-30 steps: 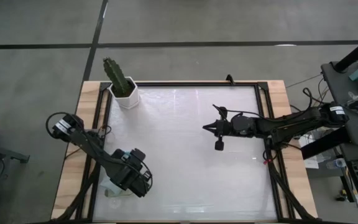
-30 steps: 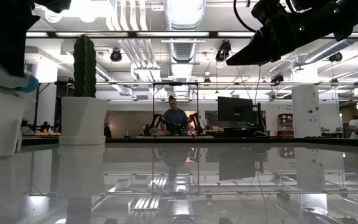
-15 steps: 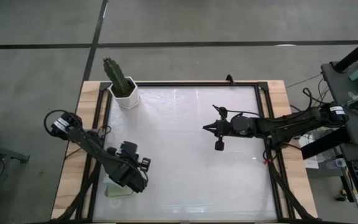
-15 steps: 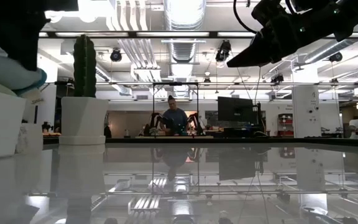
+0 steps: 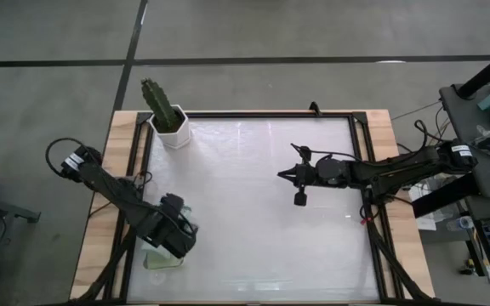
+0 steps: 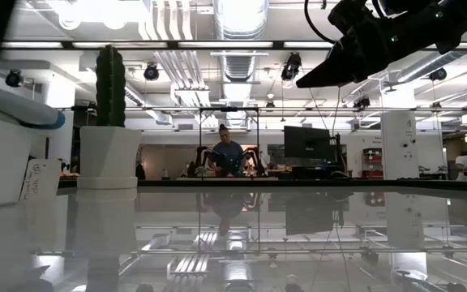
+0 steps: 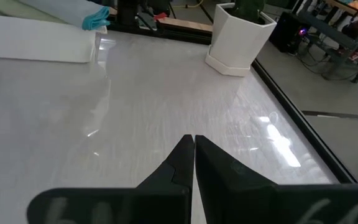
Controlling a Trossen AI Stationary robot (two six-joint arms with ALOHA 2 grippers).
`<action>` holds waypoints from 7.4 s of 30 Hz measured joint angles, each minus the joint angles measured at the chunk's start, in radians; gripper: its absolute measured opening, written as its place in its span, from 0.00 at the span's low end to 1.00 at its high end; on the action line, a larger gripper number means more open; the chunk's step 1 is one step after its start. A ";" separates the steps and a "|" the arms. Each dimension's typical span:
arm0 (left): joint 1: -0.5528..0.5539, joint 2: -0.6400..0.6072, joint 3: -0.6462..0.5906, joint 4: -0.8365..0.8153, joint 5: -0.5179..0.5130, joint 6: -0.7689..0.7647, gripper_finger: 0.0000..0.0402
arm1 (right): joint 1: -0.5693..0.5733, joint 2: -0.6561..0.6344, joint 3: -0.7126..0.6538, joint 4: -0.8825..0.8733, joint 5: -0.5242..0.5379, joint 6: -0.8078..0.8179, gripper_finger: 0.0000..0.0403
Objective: Fold microfiber towels
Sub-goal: Put the light blue microfiber towel into the white bin
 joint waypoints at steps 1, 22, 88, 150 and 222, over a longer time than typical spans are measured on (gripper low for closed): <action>0.000 -0.013 0.007 0.018 0.080 0.012 0.36 | 0.000 0.000 0.000 0.000 0.000 0.000 0.02; -0.059 0.174 0.149 0.214 0.600 0.046 0.42 | 0.000 0.000 -0.015 0.029 0.000 -0.004 0.02; -0.026 0.167 0.112 0.225 0.367 0.126 0.32 | 0.000 0.000 -0.024 0.010 0.000 0.012 0.02; -0.028 -0.242 -0.341 0.136 0.089 0.032 0.56 | 0.000 0.000 -0.024 -0.002 0.000 0.025 0.02; -0.097 -0.237 -0.168 0.125 0.056 0.388 0.20 | 0.002 0.000 -0.041 0.037 -0.058 0.022 0.02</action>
